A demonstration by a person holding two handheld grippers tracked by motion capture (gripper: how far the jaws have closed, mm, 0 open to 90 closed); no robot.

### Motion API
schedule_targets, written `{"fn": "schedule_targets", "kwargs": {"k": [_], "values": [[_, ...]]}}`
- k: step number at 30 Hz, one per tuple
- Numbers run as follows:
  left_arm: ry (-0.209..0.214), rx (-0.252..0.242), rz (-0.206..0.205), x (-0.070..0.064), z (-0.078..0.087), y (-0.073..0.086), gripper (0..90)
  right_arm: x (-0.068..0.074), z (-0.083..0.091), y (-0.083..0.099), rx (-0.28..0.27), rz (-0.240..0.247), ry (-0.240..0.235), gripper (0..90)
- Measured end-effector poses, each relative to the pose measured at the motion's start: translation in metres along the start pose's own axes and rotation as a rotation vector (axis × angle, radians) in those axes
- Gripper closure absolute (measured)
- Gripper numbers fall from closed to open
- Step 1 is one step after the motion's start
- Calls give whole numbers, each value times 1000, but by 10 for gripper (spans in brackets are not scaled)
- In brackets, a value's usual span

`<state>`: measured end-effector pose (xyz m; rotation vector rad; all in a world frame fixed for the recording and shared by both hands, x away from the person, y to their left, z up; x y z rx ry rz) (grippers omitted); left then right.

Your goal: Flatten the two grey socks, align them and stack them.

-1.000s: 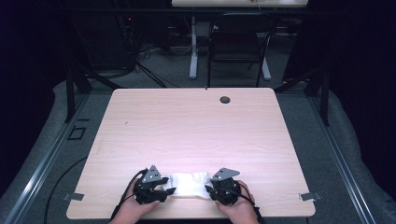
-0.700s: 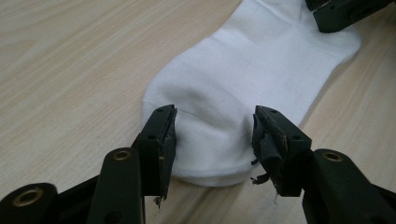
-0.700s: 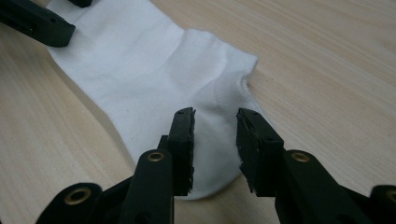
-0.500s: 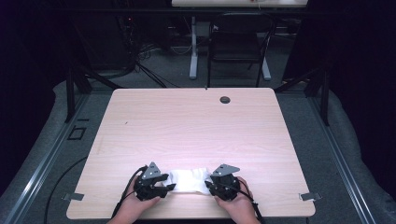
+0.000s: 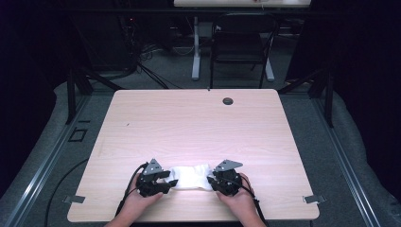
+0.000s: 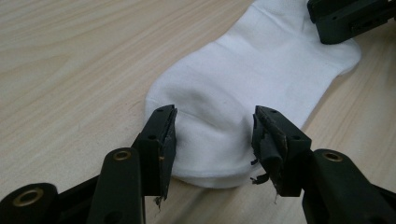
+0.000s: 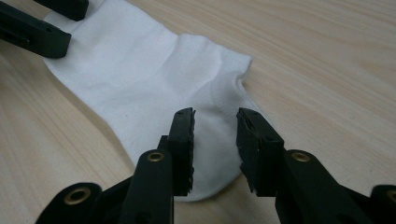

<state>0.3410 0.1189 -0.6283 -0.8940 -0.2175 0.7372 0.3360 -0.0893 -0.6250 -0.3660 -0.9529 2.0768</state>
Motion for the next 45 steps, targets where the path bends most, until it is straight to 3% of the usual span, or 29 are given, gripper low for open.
{"fn": "schedule_targets", "kwargs": {"k": [13, 29, 33, 41, 45], "values": [[-8, -28, 28, 9, -5, -5, 499, -10, -9, -7, -26, -35, 4, 669], [-10, -33, 35, 10, -5, -5, 496, -9, -10, -8, -48, -20, 11, 633], [-15, -32, 29, 10, -3, -6, 473, -7, -8, -9, -45, -4, 18, 613], [-21, -57, 31, 11, 8, -12, 449, -2, 8, -19, -98, 49, 43, 584], [-23, -71, 34, 10, 15, -13, 450, 0, 13, -19, -112, 53, 47, 580]]}}
Point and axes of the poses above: each handheld gripper's, and its own axes: z roughly backward along the jaws, y roughly out of its underside, x roughly to its left, the point moved 7 cm from there along -z, roughly forward along the jaws, and after that the axes turned 2 degrees about -x, right-handed, at the moved point
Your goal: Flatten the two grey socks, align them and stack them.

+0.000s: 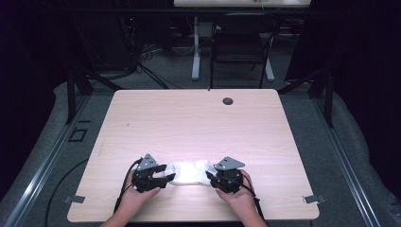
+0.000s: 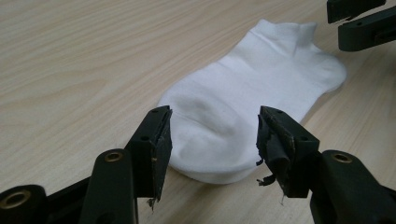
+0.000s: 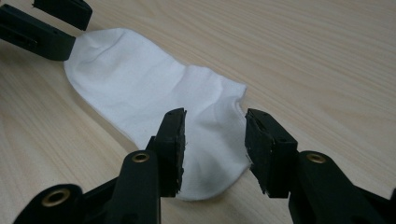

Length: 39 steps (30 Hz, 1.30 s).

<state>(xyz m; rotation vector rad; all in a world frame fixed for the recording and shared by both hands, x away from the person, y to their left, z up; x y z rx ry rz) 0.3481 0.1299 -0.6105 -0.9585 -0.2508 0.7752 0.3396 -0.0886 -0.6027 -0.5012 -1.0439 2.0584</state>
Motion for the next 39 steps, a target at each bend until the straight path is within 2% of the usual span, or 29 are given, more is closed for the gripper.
{"fn": "schedule_targets", "kwargs": {"k": [4, 8, 11, 16, 19, 22, 26, 29, 32, 39], "values": [[-5, -7, -5, 1, 9, 0, 449, 0, 5, 2, 3, 12, 2, 570], [-9, -11, 8, 3, 17, 2, 449, 1, 11, 4, -3, 4, -11, 567], [-18, -6, 5, 5, 24, 4, 447, 3, 15, 6, -2, 21, -16, 566], [-27, -12, 29, 9, 36, 8, 447, 4, 21, 8, 1, 15, -28, 565], [-30, -4, 47, 11, 41, 14, 447, 6, 28, 9, 7, 7, -44, 565], [-32, 0, 51, 11, 46, 18, 447, 6, 36, 10, 2, 5, -41, 565], [-43, -6, 51, 16, 47, 18, 447, 1, 43, 15, 1, -18, -25, 568], [-56, 17, 47, 22, 43, 21, 447, -5, 42, 16, -5, -44, -12, 569], [-81, 39, 37, 31, 40, 24, 447, -11, 36, 23, 10, -46, 10, 574], [-92, 28, 74, 42, 41, 24, 447, -21, 29, 33, 35, -72, 31, 573]]}}
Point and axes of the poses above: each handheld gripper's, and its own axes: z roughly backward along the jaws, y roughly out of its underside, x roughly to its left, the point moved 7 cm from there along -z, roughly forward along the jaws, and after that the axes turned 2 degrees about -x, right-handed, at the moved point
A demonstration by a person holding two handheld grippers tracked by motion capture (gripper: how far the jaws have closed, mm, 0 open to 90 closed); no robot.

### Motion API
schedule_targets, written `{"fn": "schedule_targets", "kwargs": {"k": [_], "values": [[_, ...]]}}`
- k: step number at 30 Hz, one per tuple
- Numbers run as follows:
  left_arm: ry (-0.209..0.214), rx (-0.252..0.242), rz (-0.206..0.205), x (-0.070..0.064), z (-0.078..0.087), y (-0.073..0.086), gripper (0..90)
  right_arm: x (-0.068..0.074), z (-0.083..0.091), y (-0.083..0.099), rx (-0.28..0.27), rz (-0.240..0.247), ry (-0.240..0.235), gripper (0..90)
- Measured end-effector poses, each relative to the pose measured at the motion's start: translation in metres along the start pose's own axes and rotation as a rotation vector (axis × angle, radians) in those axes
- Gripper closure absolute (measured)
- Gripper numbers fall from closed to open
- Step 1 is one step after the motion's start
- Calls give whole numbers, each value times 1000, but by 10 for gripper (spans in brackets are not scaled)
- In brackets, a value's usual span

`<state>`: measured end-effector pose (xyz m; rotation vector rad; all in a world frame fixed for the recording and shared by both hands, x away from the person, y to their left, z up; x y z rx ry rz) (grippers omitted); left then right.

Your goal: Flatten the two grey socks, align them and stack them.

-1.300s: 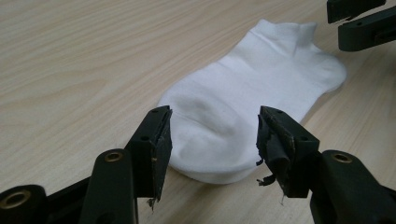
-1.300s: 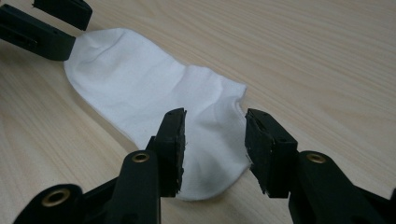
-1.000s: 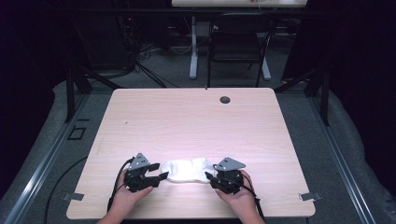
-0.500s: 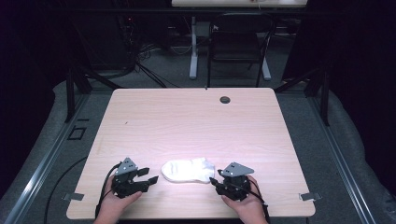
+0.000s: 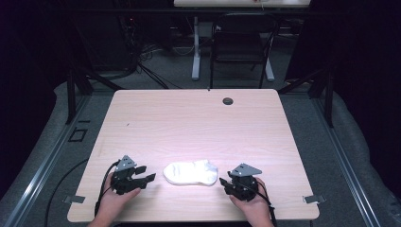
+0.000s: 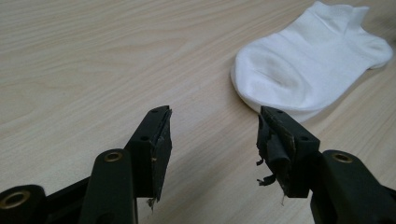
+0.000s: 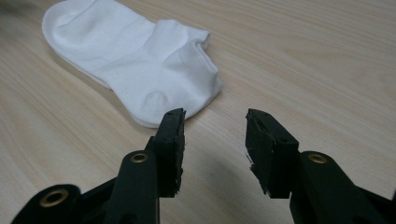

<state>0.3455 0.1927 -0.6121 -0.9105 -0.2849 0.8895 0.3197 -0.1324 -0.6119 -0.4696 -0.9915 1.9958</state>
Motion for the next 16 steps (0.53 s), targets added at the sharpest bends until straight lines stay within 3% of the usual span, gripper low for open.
{"fn": "schedule_targets", "kwargs": {"k": [10, 16], "values": [[13, -6, 2, 2, -1, -2, 445, -10, -1, 3, 5, 2, 34, 568], [5, -35, -4, 0, 0, -7, 445, -19, 1, 0, -29, 11, 66, 541]]}}
Point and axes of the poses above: each handheld gripper's, and its own axes: z roughly backward along the jaws, y roughly out of its underside, x roughly to its left, the point moved 7 cm from there along -z, roughly forward along the jaws, and after that the axes turned 2 degrees about -x, right-handed, at the moved point
